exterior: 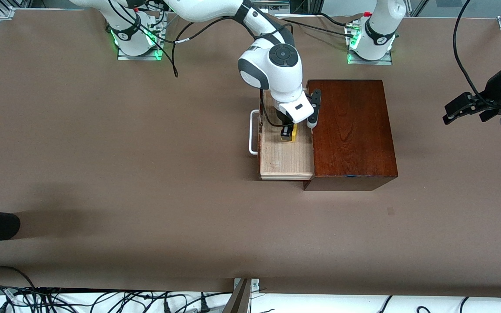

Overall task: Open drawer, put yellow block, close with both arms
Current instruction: 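Lower the cube into the drawer and open the right gripper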

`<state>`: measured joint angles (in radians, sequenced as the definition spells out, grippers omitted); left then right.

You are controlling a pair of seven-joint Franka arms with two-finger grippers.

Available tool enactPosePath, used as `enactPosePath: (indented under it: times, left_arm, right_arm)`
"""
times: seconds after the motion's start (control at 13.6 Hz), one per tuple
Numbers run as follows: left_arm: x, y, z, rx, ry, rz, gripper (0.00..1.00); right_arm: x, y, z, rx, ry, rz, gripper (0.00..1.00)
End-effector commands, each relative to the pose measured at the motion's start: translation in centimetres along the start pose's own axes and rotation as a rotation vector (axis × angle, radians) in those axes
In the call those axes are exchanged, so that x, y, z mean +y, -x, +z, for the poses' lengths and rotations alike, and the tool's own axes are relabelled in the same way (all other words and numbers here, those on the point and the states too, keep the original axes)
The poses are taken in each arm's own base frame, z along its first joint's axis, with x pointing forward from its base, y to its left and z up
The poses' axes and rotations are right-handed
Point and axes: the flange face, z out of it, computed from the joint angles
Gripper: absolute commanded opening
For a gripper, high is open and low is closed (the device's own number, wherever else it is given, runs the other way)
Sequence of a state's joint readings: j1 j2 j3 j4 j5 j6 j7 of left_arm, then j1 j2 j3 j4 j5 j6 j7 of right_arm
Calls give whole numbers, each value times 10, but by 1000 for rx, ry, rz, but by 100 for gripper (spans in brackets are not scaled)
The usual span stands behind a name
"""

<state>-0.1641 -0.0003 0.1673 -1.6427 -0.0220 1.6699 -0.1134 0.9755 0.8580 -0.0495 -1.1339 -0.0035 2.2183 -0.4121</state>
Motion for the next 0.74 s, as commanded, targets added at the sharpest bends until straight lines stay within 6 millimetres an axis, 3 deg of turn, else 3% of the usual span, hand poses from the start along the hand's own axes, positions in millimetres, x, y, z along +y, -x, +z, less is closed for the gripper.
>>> enactPosePath:
  times: [0.0, 0.07, 0.15, 0.29, 0.51, 0.66]
  left_arm:
    - [-1, -5, -4, 1, 8, 12, 100]
    - [-1, -5, -4, 1, 8, 12, 100]
    - [-1, -5, -4, 1, 8, 12, 100]
    - [-1, -5, -4, 1, 8, 12, 100]
    - [-1, -5, -4, 1, 8, 12, 100]
    - [-1, -5, -4, 1, 8, 12, 100]
  right_arm:
    - [-2, -1, 3, 3, 15, -18, 24]
    - [-1, 0, 3, 1, 18, -18, 66]
    - [-1, 0, 3, 0, 21, -21, 100]
    - [0, 1, 2, -7, 21, -21, 100]
    - [8, 5, -16, -69, -2, -6, 100]
    - [25, 8, -47, -114, -25, 19, 100]
